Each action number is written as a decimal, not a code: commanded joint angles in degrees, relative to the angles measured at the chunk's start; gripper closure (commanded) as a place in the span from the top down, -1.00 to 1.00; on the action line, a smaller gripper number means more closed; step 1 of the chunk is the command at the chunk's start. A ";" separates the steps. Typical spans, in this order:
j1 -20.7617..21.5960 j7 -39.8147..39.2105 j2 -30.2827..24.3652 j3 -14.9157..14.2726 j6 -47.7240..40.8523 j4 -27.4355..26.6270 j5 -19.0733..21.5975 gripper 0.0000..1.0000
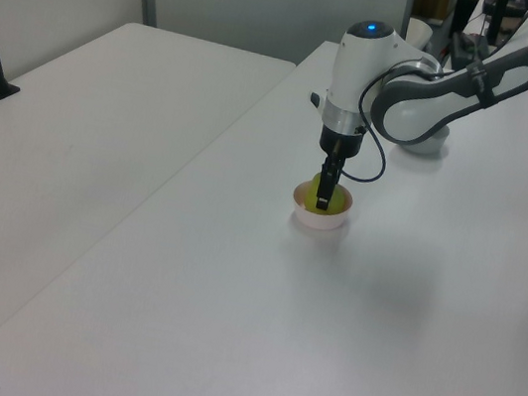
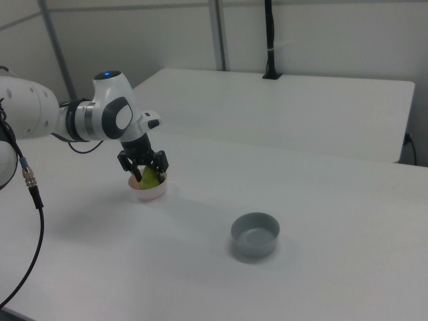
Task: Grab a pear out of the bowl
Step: 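Close the gripper around the green pear inside the pink bowl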
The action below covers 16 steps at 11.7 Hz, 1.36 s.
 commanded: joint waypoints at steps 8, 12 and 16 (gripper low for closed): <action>0.21 0.97 -1.94 1.11 -1.52 -0.58 -1.37 -0.13; 0.13 0.97 -4.22 1.37 -2.76 -0.23 -0.93 -0.13; 0.13 0.88 -7.04 1.46 -10.30 3.36 -0.49 -0.13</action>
